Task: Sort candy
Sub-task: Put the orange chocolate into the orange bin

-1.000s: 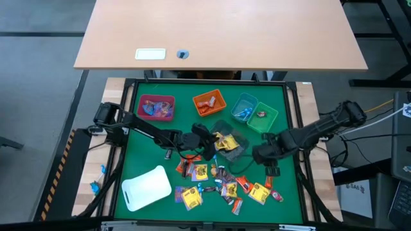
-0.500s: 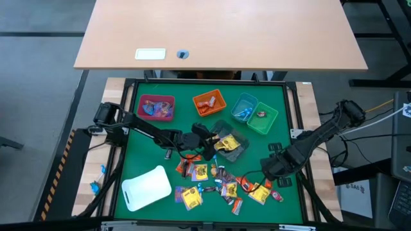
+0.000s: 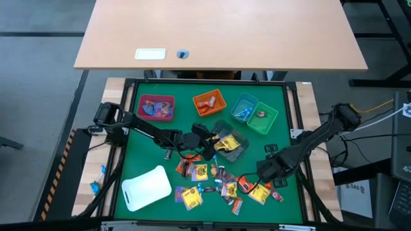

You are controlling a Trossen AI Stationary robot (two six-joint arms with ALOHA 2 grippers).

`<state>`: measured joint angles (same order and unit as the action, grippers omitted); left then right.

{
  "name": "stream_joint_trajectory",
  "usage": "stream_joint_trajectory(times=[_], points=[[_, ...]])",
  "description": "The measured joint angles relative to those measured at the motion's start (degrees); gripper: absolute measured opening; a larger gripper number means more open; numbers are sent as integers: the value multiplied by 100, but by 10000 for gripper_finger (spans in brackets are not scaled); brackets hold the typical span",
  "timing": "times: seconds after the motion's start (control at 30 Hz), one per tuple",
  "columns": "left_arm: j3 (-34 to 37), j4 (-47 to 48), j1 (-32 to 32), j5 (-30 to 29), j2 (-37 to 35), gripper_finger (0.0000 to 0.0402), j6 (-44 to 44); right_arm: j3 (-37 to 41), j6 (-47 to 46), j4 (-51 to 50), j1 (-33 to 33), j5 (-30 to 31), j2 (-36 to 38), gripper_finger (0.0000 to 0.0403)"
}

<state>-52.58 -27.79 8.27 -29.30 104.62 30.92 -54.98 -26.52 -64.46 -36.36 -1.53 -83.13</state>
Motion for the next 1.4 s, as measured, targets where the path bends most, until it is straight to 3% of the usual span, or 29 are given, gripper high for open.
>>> stream_joint_trajectory(times=[0.13, 0.33, 0.53, 1.0, 1.13, 1.4], points=[[0, 0, 0, -2, 0, 135, -2, 0, 434, -8, -9, -89, -130, 147], [0, 0, 0, -2, 0, 135, -2, 0, 2064, 129, -7, -405, -140, 147], [0, 0, 0, -2, 0, 135, -6, 0, 2808, 513, -7, -488, -140, 147], [-4, 2, 0, -2, 0, 135, -9, 292, 3138, 1518, -186, -1090, -142, 147], [-7, 2, 0, -2, -1, 135, -12, 473, 3137, 1642, -405, -1004, -144, 147], [-7, 2, 0, -2, -2, 135, -11, 759, 3143, 1842, -658, -277, -144, 147]])
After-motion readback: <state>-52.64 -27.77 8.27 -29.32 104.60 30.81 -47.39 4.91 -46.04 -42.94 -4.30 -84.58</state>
